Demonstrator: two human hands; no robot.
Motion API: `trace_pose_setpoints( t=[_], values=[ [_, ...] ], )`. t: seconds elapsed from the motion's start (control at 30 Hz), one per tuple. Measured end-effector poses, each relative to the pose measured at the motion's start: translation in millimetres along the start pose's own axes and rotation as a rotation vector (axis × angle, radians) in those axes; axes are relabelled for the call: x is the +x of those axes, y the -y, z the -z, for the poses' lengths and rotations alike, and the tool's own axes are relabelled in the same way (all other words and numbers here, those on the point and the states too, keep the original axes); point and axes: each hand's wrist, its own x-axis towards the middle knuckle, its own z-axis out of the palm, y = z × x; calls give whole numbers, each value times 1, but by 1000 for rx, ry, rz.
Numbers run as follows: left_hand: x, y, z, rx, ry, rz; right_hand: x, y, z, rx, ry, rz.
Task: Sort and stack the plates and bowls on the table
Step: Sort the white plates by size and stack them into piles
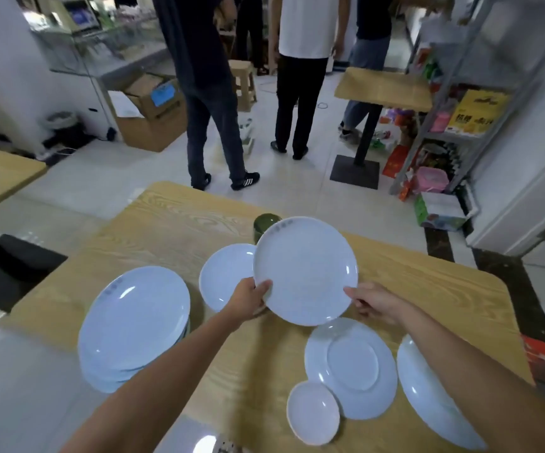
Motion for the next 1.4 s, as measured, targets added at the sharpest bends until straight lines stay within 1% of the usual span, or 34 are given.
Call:
trace_pose_setpoints(
  t=[0.1,0.23,0.33,0.43,0.6,0.77,0.97,1.07,1.23,1.4],
  values=[
    [-13,25,43,10,-54,-3,13,15,-50,-151,14,71],
    [-24,62,106,132,-329,-13,26,40,-126,-225,95,68],
    [-25,94,154,223,-478,92,35,59,-182,-271,118,54],
    [-26,122,195,290,-553,185,45,76,-232,-410,103,56],
    [-34,154,238,388,-558,341,63,90,-291,-599,94,86],
    [-36,167,259,473,-503,402,74,96,-318,-758,62,125],
    [-31,174,271,644,-393,428,79,92,-326,-898,46,140],
    [-31,176,274,675,-372,426,81,87,-329,-946,48,138],
    [-29,180,281,699,-369,397,84,83,-331,-996,59,132],
    [-23,174,282,770,-440,336,82,83,-328,-984,58,159]
  ],
)
